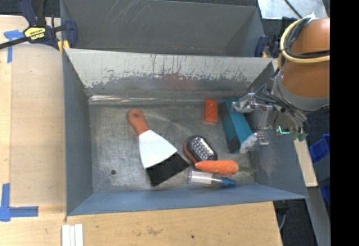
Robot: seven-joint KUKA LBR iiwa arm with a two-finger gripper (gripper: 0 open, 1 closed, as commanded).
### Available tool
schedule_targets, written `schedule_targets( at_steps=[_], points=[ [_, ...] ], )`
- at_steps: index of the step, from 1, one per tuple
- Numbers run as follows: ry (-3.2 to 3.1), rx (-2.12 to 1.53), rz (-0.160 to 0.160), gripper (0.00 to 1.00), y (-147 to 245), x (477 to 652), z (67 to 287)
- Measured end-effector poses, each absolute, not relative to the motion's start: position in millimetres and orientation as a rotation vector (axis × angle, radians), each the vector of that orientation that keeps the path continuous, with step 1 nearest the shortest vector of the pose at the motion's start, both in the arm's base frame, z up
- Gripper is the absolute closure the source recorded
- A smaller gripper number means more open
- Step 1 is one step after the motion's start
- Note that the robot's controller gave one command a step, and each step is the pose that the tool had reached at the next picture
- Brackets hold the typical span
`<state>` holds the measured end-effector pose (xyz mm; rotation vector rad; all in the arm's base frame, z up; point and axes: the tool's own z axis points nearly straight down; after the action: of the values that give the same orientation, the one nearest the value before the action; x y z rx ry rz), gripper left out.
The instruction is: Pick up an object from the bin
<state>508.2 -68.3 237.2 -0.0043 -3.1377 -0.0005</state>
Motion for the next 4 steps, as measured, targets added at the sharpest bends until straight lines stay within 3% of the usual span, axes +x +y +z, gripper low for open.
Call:
schedule_targets(
  at_steps=[1, 2, 3, 4],
  points=[
    [-3.145, 0.0, 0.001, 0.0, -68, 509.7, 240],
    [-3.149, -0.065, 0.001, 0.0, -61, 498.8, 168],
    [-3.14, -0.08, 0.0, 0.0, -60, 490.0, 131],
    [-3.134, -0.213, 0.0, 0.0, -58, 485.6, 134]
  ],
)
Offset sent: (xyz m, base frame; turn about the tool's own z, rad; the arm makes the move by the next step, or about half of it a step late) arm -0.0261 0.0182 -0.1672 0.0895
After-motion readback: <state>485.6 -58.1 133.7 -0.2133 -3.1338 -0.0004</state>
